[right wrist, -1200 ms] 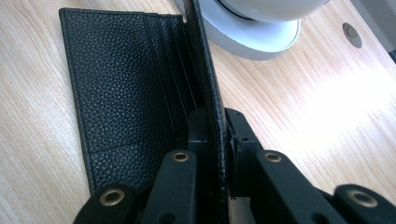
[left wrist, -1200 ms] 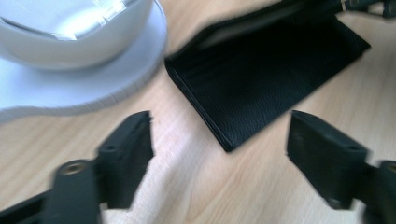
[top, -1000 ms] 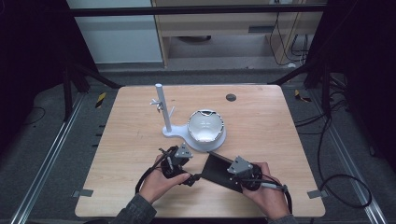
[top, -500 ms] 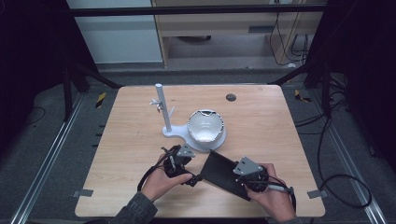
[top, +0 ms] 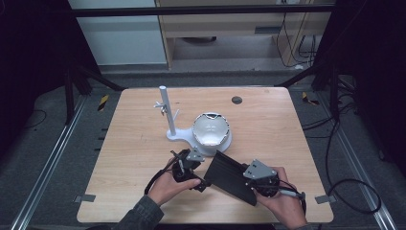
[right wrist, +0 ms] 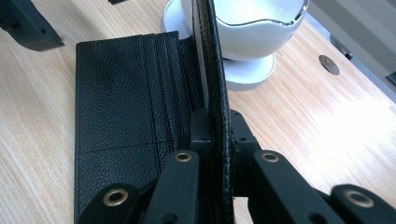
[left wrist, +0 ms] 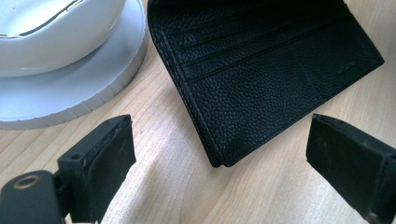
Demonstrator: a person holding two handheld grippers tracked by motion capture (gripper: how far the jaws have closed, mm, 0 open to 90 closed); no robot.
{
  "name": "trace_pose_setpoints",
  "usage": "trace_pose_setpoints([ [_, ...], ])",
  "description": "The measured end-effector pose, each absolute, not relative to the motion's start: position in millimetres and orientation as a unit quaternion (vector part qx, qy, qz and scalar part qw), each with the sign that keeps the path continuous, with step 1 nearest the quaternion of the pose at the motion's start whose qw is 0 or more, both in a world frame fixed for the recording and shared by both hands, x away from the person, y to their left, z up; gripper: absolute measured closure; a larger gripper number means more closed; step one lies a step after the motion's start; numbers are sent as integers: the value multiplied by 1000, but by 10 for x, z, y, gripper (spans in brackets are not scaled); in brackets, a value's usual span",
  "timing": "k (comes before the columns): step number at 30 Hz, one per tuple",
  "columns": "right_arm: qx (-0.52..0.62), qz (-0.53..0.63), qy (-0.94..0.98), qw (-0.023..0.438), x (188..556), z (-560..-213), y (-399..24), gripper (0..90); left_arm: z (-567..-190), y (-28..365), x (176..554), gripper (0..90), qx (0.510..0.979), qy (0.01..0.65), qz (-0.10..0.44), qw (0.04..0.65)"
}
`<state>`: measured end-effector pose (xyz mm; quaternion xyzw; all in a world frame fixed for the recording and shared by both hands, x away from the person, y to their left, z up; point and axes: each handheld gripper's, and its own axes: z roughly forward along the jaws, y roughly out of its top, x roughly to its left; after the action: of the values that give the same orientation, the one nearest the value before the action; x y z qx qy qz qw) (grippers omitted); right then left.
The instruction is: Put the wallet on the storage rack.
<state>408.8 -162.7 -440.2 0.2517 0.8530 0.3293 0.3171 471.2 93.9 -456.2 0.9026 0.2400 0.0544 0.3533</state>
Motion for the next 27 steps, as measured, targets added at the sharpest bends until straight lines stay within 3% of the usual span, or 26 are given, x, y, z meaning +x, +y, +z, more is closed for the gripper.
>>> trace_pose_setpoints([
  [13,255,361,837,322,4065,-4298,-1692,844,-4614,835,4767,79,904,231,38,358],
  [27,256,389,820,333,4048,-4210,-1744,844,-4577,675,4944,152,899,221,7,379],
])
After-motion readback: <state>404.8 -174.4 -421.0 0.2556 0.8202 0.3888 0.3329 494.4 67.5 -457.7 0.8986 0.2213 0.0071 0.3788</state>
